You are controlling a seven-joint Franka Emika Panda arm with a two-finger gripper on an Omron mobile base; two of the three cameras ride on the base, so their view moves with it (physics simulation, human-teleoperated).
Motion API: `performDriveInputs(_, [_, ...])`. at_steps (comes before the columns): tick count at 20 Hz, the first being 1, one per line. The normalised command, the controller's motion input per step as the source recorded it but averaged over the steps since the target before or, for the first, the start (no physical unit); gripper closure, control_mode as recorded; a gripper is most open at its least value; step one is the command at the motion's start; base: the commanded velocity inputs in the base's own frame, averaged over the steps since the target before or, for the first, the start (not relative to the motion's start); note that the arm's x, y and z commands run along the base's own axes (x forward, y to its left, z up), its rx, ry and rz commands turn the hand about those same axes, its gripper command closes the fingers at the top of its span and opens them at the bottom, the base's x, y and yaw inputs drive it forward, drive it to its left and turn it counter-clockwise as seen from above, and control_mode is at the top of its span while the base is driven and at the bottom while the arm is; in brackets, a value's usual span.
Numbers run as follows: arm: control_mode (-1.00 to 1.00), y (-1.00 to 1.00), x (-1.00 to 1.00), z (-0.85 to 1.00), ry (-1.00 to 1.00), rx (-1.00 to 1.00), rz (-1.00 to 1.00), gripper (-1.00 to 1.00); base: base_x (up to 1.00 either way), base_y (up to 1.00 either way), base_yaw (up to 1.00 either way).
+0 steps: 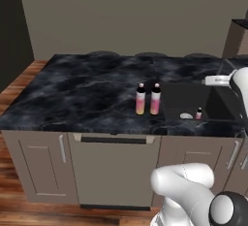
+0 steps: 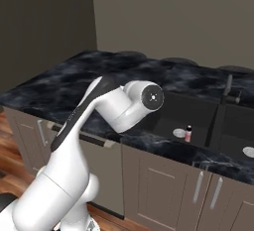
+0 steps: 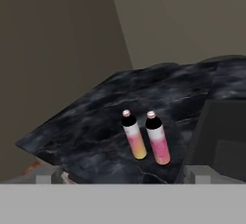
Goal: Place the large bottle from the dining counter next to the other large bottle outside the sink, and place the small bottle from the dining counter next to the other small bottle inside the sink.
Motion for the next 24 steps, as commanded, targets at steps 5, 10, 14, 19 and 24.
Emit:
performDriveInputs(5, [1.0,0.0,0.0,0.0,0.0,0.0,0.0,-1.0,-0.46,-0.01,-0.16])
performDriveInputs(10, [1.0,0.0,0.0,0.0,0.0,0.0,0.0,-1.0,-0.56,-0.07,-0.14])
performDriveInputs(14, [1.0,0.0,0.0,0.0,0.0,0.0,0.0,-1.0,-0.23,-0.14,-0.07])
performDriveInputs(19, [1.0,0.0,0.0,0.0,0.0,0.0,0.0,-1.0,0.03,-0.43,-0.02])
performDriveInputs(24, [1.0,0.0,0.0,0.0,0.0,0.0,0.0,-1.0,0.08,-0.73,0.0])
